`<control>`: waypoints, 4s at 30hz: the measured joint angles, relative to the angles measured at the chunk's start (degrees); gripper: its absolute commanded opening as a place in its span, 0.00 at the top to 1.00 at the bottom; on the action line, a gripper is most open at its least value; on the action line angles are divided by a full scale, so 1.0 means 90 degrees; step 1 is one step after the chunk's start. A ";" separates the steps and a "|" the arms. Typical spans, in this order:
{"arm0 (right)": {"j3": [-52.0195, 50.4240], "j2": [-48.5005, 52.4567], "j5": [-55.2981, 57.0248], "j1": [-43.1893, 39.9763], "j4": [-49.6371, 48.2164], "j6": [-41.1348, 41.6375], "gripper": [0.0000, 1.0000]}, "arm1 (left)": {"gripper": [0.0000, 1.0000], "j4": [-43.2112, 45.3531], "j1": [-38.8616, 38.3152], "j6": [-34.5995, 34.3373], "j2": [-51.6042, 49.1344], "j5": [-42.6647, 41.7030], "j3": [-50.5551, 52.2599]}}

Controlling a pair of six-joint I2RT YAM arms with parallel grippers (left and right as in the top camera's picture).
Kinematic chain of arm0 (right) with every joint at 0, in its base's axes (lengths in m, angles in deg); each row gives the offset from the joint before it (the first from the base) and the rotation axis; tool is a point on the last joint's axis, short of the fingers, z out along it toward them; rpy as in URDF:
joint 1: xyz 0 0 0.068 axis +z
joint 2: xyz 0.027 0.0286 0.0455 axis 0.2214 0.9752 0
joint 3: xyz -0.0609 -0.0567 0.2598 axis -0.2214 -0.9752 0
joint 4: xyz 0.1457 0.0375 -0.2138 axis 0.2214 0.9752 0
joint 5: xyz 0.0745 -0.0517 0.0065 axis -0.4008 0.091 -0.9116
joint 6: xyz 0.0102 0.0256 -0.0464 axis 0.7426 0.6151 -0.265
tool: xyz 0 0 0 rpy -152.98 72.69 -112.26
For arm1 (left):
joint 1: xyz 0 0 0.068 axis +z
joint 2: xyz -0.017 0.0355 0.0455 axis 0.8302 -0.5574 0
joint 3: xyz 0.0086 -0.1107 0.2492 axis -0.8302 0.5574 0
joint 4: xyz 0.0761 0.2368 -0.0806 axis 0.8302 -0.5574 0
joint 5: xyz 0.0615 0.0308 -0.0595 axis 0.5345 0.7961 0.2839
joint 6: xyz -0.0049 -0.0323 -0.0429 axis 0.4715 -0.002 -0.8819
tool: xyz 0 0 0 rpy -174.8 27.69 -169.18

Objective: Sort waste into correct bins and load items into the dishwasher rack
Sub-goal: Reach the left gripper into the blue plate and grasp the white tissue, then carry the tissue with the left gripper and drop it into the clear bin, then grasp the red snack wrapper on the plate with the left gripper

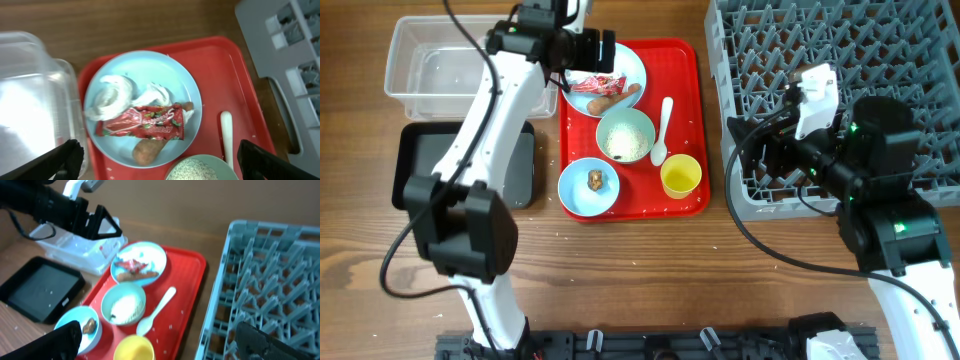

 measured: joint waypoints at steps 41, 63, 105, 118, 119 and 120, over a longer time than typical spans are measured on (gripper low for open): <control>0.0000 0.0078 -0.0272 0.0000 0.0495 0.0000 0.00 | 0.96 0.0935 -0.0136 0.0284 -0.2178 0.0017 -0.0459; 0.0000 0.0078 -0.0287 0.0000 0.0313 0.0051 0.00 | 0.00 -0.0372 0.1950 0.0046 -0.0746 0.0112 -0.1137; 0.0000 0.0078 -0.0287 0.0000 0.0488 0.0199 0.00 | 0.90 0.0090 -0.0386 -0.0619 -0.2730 -0.0340 -0.1166; 0.0000 0.0255 -0.0287 0.0000 0.0486 0.0199 0.00 | 0.96 -0.0012 -0.0364 -0.0588 -0.2504 -0.0185 -0.1163; 0.0000 0.0267 -0.0287 0.0000 0.0486 0.0199 0.00 | 0.96 -0.0029 -0.0350 -0.0588 -0.2368 -0.0175 -0.1161; 0.0000 0.0267 -0.0287 0.0000 0.0486 0.0199 0.00 | 0.96 -0.0073 -0.0311 -0.0590 -0.2118 -0.0170 -0.1146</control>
